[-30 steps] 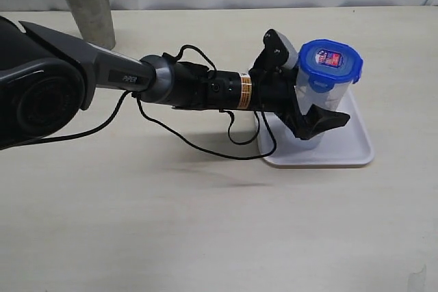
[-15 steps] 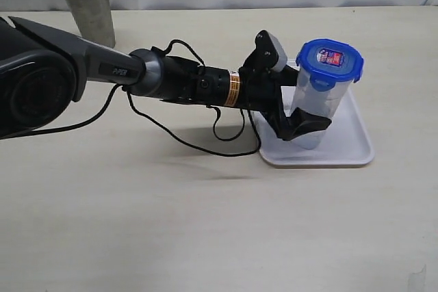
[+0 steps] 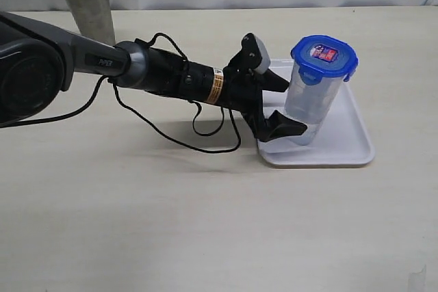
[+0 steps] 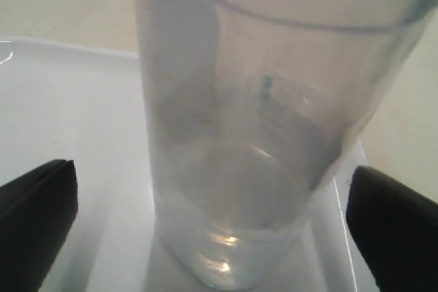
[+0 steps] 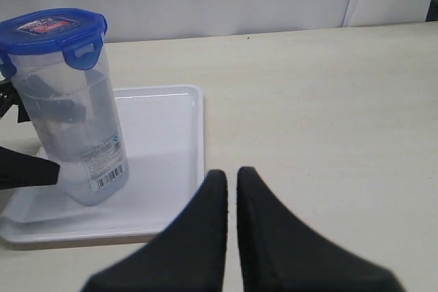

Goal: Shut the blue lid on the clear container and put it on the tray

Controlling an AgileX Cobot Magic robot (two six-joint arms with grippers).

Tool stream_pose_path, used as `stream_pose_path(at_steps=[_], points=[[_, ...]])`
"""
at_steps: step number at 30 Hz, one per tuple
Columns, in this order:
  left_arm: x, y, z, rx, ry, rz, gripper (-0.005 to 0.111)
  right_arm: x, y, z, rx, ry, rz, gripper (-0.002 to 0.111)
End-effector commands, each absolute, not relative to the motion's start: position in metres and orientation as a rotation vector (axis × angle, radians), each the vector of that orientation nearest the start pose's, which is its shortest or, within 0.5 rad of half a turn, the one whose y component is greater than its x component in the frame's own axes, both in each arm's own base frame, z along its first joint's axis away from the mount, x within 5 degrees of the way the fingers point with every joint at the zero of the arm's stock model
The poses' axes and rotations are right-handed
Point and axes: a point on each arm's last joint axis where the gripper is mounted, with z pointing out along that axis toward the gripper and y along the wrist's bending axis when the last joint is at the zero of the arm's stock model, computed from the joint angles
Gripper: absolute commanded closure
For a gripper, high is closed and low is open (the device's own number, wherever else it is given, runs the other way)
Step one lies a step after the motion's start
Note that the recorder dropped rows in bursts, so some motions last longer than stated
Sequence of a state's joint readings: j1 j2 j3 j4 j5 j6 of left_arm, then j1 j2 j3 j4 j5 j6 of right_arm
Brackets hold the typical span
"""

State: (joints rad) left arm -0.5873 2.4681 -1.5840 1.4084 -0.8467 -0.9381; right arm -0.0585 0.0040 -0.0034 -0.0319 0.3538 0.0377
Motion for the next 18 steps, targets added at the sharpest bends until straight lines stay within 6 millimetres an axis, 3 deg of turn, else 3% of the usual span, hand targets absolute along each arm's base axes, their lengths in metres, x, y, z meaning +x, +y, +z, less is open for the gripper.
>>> stream_pose_path(at_steps=[1,13,18], points=[[0.374,-0.318,0.080,1.378,1.619,-1.006,0.003,0.053,-0.004,0.182,0.079,1.824,-0.048,0.103],[0.392,-0.286,0.092,1.366,1.735,-0.980,0.003,0.053,-0.004,0.182,0.079,1.824,-0.048,0.103],[0.397,-0.277,0.108,1.375,1.801,-0.890,0.003,0.053,-0.004,0.182,0.079,1.824,-0.048,0.103]])
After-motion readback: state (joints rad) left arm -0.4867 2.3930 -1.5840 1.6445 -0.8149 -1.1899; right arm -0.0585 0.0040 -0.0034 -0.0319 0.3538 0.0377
